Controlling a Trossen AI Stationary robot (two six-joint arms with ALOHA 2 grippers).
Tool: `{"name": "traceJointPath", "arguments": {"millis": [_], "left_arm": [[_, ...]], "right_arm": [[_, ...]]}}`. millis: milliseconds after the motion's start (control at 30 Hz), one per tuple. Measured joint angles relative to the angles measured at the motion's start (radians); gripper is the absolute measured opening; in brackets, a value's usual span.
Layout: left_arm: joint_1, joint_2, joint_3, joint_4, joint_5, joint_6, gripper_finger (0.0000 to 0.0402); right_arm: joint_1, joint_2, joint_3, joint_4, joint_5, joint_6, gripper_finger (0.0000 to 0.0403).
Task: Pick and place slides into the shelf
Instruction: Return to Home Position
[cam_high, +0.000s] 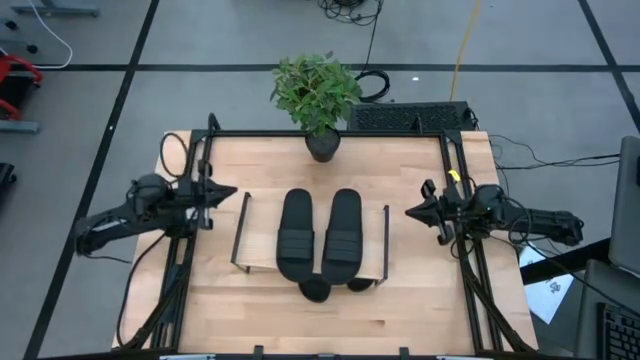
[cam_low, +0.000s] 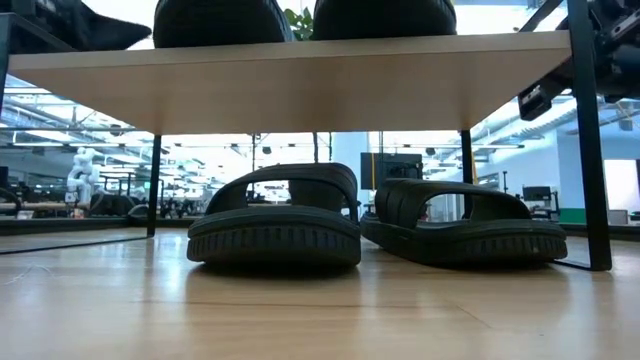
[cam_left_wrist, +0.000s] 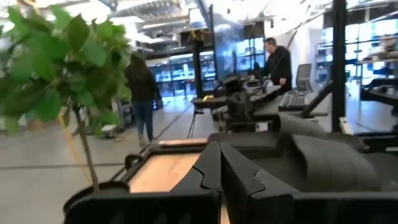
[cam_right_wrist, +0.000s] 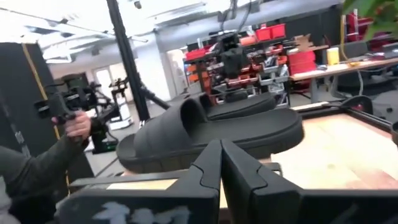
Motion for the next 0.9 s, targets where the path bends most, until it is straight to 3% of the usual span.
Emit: {"name": "traceJointPath", "arguments": {"millis": [133,300,567,900], "left_arm": [[-0.069,-0.010,-0.041,-0.039,-0.079,0.069,0.0000],[-0.159,-0.010,-0.068,-0.044,-0.134,0.125,0.0000],[-0.288,-0.010,-0.106,-0.105,-0.330,0.157,0.0000],[-0.346,-0.010,-0.111,-0.093,-0.340,0.159,0.0000]], "right_arm": [[0.018,0.000,-0.001,-0.008,0.014,-0.045,0.0000],[0.041,-0.003,-0.001,-0.081,0.117,-0.075,0.0000],[0.070,-0.004,-0.015,-0.118,0.179,-0.124,0.0000],[0.083,-0.004,-0.024,-0.112,0.159,-0.125,0.0000]]}}
